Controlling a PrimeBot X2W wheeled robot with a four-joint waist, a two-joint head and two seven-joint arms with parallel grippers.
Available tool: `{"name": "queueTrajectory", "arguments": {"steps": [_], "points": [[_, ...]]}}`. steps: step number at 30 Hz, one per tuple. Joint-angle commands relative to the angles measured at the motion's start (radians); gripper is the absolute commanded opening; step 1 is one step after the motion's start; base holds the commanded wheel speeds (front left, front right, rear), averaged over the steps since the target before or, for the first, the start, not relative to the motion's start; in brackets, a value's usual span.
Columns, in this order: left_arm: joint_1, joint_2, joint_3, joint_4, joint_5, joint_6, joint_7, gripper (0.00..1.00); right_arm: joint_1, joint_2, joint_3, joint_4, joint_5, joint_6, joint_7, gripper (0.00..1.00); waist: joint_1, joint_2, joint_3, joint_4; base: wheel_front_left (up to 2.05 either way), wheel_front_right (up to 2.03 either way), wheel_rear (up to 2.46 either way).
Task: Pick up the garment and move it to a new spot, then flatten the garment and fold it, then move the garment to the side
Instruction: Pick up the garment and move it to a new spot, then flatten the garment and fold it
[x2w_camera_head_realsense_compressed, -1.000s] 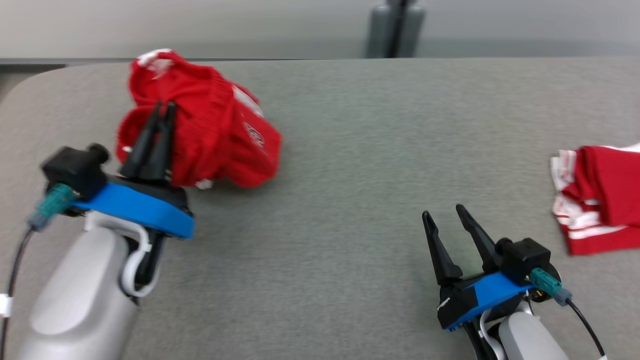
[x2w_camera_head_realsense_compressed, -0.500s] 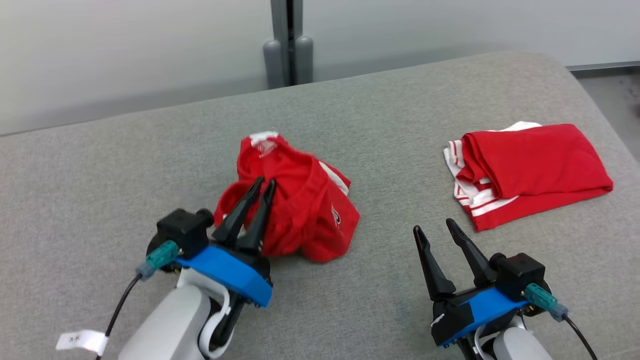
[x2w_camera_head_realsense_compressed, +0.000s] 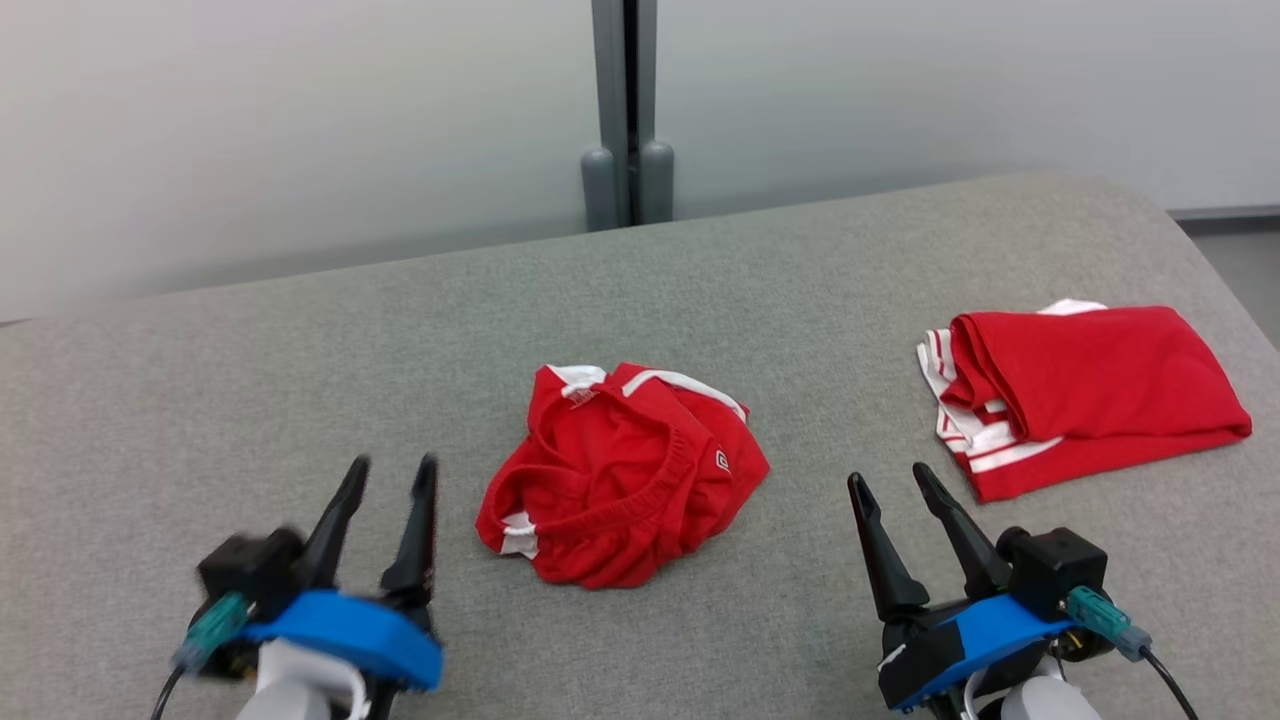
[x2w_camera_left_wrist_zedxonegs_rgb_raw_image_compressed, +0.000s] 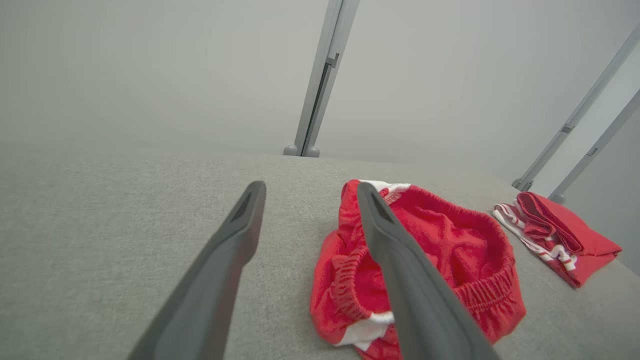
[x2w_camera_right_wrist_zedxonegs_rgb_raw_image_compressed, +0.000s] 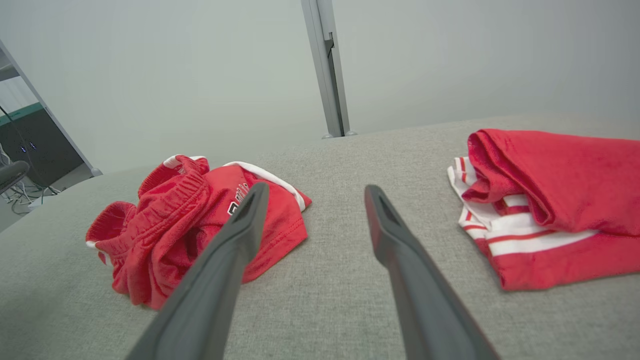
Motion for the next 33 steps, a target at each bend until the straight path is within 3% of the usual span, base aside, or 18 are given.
{"name": "queueTrajectory", "arguments": {"steps": [1,5,9,18,24,33], "points": [[0.026,-0.003,0.023,-0.002,0.004,0.001,-0.003,1.0,0.013,-0.002,-0.002,0.004,0.004,0.0,0.0,1.0,0.0001,-0.0001,-0.006,0.004,0.0,0.0,0.0],[0.122,-0.021,0.116,-0.024,0.053,0.001,-0.003,1.0,0.035,-0.003,-0.004,0.018,0.006,0.0,0.0,1.0,0.0001,-0.0001,-0.028,0.025,0.0,0.0,0.0],[0.198,-0.076,0.204,-0.046,0.071,0.001,-0.003,1.0,0.051,-0.002,-0.005,0.027,0.004,0.0,0.0,1.0,0.0001,-0.0001,-0.036,0.044,0.0,0.0,0.0],[0.191,-0.112,0.157,-0.049,0.104,0.001,-0.003,1.0,-0.013,-0.002,0.046,0.021,-0.058,0.0,0.0,1.0,0.0001,-0.0001,-0.005,0.101,0.0,0.0,0.0],[0.158,-0.097,0.116,-0.022,0.072,0.001,-0.003,1.0,-0.159,-0.002,0.237,0.114,-0.125,0.0,0.006,1.0,0.0001,-0.0001,0.033,0.177,0.0,0.0,0.0],[0.134,-0.088,0.07,0.01,0.026,0.001,-0.003,1.0,-0.388,-0.003,0.472,0.246,-0.163,0.0,0.133,1.0,0.0001,-0.0001,0.085,0.28,0.0,0.0,0.0]]}}
